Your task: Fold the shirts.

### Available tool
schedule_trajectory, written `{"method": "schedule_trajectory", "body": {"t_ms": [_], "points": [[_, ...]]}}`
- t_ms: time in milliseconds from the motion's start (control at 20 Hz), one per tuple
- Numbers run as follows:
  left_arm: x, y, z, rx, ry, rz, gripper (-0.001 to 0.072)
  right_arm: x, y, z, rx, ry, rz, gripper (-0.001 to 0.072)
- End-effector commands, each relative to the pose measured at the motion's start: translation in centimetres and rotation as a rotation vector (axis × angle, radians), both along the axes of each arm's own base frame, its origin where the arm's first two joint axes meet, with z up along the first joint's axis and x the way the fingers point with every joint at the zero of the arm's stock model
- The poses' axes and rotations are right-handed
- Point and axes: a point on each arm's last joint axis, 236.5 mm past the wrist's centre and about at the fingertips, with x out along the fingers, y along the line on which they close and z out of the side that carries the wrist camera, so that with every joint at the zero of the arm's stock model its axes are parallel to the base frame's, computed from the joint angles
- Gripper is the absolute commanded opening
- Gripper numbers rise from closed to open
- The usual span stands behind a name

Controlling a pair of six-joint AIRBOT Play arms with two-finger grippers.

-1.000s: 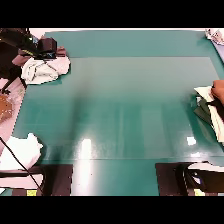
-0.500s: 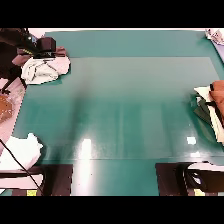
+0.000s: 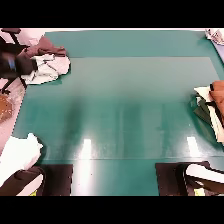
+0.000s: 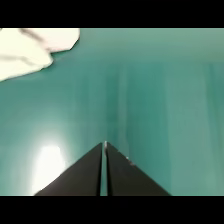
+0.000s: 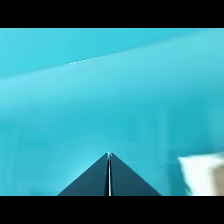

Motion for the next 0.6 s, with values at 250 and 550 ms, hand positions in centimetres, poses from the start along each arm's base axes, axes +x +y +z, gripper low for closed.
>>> {"method": "schedule_trajectory", "body": {"t_ms": [250, 550], "points": [[-7.0, 1.5, -8.5, -0.031, -0.057, 0.042, 0.0055, -4.2, 15.3, -11.4, -0.046, -0.013, 0.287, 0.0026], [-8.6, 1.7, -10.6, -0.017, 0.053, 0.049, 0.0054, -10.2, 18.6, -21.6, -0.054, 0.027, 0.296, 0.0027]]}}
